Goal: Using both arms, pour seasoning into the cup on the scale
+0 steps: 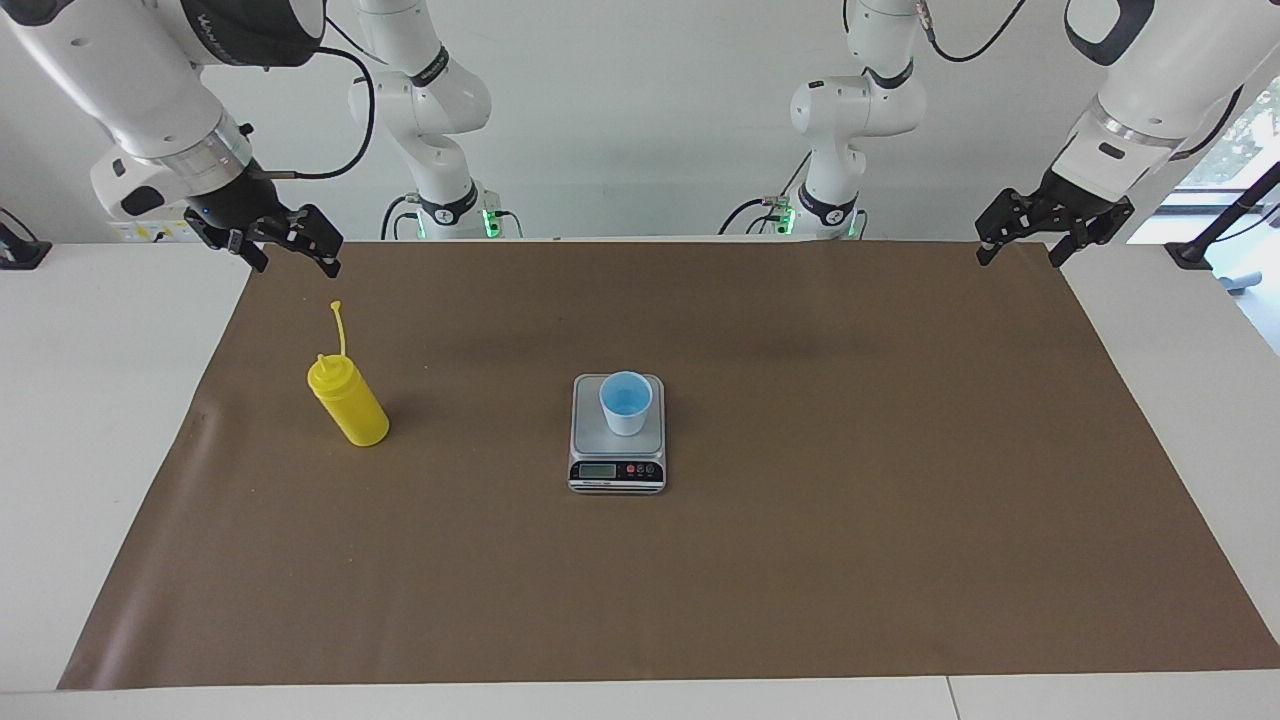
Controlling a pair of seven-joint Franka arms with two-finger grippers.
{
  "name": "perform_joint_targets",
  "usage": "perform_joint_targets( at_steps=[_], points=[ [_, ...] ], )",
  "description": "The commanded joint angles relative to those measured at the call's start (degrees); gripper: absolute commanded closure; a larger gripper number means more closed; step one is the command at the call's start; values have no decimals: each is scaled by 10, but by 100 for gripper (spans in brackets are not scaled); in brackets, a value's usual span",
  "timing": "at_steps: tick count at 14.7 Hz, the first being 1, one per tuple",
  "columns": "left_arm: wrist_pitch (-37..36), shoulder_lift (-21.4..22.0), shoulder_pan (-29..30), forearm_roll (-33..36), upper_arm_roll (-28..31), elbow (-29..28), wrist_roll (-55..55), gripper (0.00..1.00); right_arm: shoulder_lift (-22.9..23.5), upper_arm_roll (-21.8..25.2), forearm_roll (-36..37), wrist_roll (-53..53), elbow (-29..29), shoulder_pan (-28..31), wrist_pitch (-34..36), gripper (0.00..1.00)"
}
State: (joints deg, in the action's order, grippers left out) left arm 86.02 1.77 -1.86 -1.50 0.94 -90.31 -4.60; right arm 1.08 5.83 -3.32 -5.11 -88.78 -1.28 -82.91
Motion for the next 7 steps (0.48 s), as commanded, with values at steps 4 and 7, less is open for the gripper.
perform_joint_targets(
  at_steps=[4,7],
  points=[
    [-5,9,5,-7,-1,-8,-7,0,-16,5,30,18,-31,-15,-51,0],
    [-5,9,5,-7,-1,-8,-7,0,-15,4,30,19,-30,-14,-52,0]
  ],
)
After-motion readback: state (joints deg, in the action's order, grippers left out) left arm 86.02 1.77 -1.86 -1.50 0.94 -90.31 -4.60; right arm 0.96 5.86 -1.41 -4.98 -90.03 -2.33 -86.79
